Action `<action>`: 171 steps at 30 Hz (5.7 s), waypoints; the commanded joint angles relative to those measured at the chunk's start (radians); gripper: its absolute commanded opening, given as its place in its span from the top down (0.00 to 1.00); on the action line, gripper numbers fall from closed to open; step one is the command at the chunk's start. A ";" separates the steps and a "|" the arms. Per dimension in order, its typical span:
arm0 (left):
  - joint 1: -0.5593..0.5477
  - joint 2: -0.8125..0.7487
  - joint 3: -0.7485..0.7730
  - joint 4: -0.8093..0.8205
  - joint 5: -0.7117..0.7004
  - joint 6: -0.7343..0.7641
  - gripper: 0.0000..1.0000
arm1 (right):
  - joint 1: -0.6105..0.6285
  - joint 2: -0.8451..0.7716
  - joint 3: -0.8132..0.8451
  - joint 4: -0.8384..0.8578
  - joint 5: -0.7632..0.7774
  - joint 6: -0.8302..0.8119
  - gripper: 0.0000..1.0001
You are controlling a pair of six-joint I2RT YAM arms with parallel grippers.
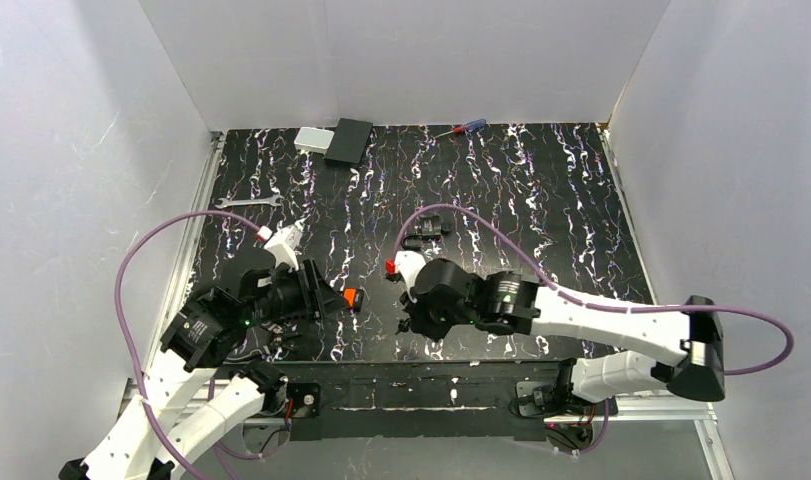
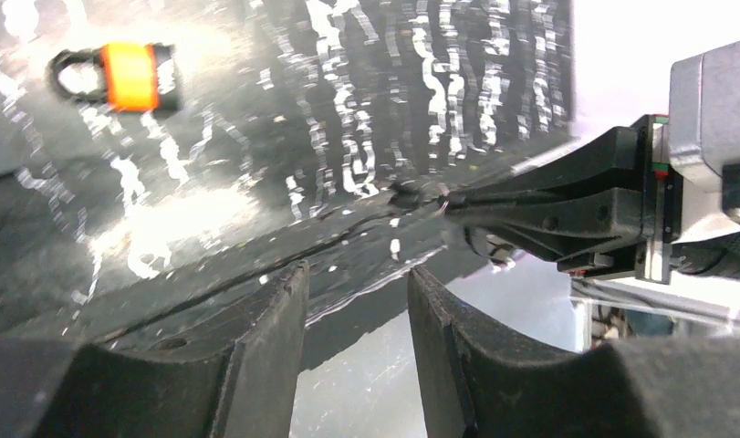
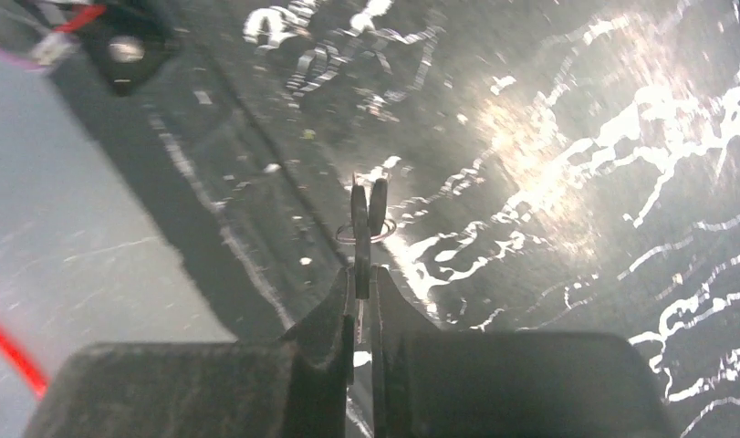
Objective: Unlock with the key
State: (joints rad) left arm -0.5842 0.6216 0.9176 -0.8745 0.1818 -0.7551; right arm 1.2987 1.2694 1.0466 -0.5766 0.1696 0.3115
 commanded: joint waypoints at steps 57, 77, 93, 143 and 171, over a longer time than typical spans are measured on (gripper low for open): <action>-0.255 0.221 -0.028 0.712 0.669 0.474 1.00 | -0.221 -0.056 0.378 -0.151 -0.795 -0.137 0.99; -0.255 0.071 -0.079 0.815 0.414 0.379 1.00 | -0.236 -0.137 0.288 -0.110 -0.760 -0.092 0.40; -0.255 0.053 -0.091 0.811 0.402 0.349 1.00 | -0.237 -0.136 0.284 -0.039 -0.687 -0.093 0.99; -0.255 0.148 -0.123 0.899 0.593 0.280 0.94 | -0.237 -0.112 0.312 -0.110 -0.744 -0.131 0.99; -0.255 -0.069 -0.083 0.479 -0.010 0.272 1.00 | -0.238 -0.158 0.117 0.043 -0.187 -0.046 0.04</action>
State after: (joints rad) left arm -0.8352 0.5919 0.7841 -0.2192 0.3946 -0.4889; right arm 1.0641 1.1164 1.2366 -0.6388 -0.2035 0.2375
